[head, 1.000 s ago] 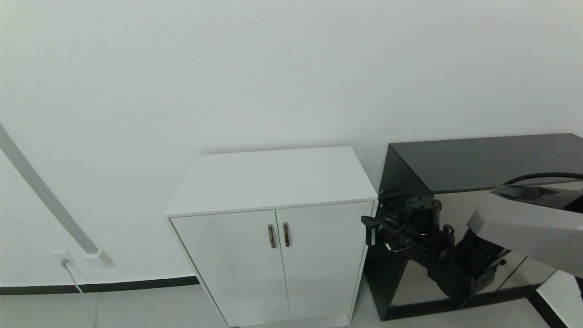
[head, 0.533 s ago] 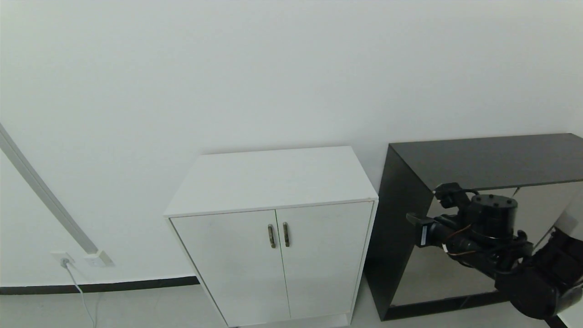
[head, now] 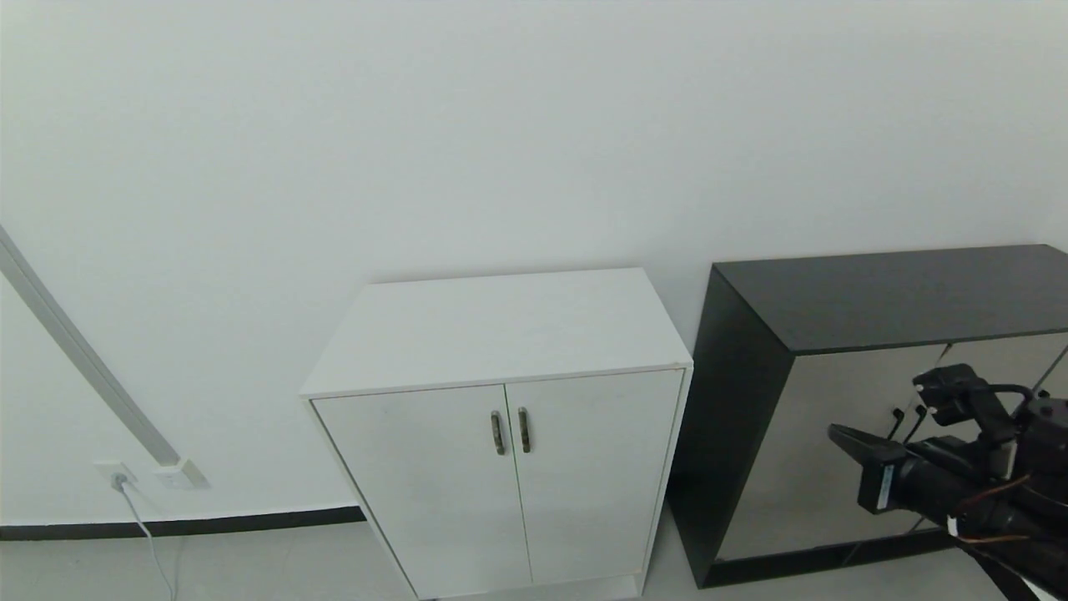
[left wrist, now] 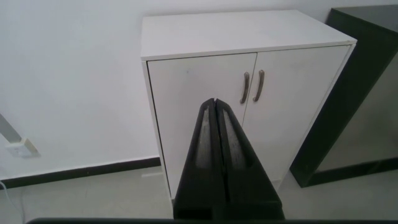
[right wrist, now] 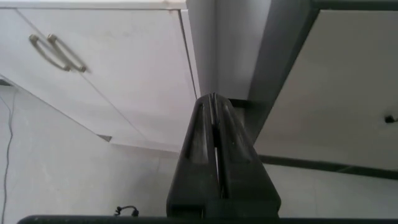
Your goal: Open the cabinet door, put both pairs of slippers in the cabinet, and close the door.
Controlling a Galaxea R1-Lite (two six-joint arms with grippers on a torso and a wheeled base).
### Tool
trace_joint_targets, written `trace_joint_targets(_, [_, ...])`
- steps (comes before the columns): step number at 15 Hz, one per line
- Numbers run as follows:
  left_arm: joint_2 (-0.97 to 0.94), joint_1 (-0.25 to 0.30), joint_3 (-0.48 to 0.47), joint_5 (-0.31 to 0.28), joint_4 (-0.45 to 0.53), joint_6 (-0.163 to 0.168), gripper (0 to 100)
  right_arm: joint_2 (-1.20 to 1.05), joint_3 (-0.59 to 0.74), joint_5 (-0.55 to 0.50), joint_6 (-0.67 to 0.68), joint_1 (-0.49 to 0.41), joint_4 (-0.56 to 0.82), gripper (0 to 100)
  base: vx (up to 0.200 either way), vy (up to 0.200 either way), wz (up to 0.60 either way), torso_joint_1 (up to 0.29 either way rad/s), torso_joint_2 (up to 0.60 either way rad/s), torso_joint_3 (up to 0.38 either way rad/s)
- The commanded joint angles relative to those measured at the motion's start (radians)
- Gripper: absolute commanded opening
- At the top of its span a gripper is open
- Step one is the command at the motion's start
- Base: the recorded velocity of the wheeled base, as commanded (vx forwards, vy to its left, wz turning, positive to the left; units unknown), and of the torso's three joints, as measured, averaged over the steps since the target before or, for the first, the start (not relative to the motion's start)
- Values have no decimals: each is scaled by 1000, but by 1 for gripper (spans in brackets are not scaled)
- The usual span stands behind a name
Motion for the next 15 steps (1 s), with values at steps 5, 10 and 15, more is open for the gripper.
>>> trace_joint_targets(5, [2, 1, 0, 0, 0, 2, 0, -390, 165, 2, -40, -41, 161, 0, 0, 0, 0, 0, 0, 0])
trace_joint_targets(10, [2, 1, 0, 0, 0, 2, 0, -695, 163, 10, -56, -41, 512, 0, 0, 0, 0, 0, 0, 0])
trace_joint_targets(15, [0, 1, 0, -1, 0, 0, 0, -902, 165, 47, -57, -31, 815, 0, 0, 0, 0, 0, 0, 0])
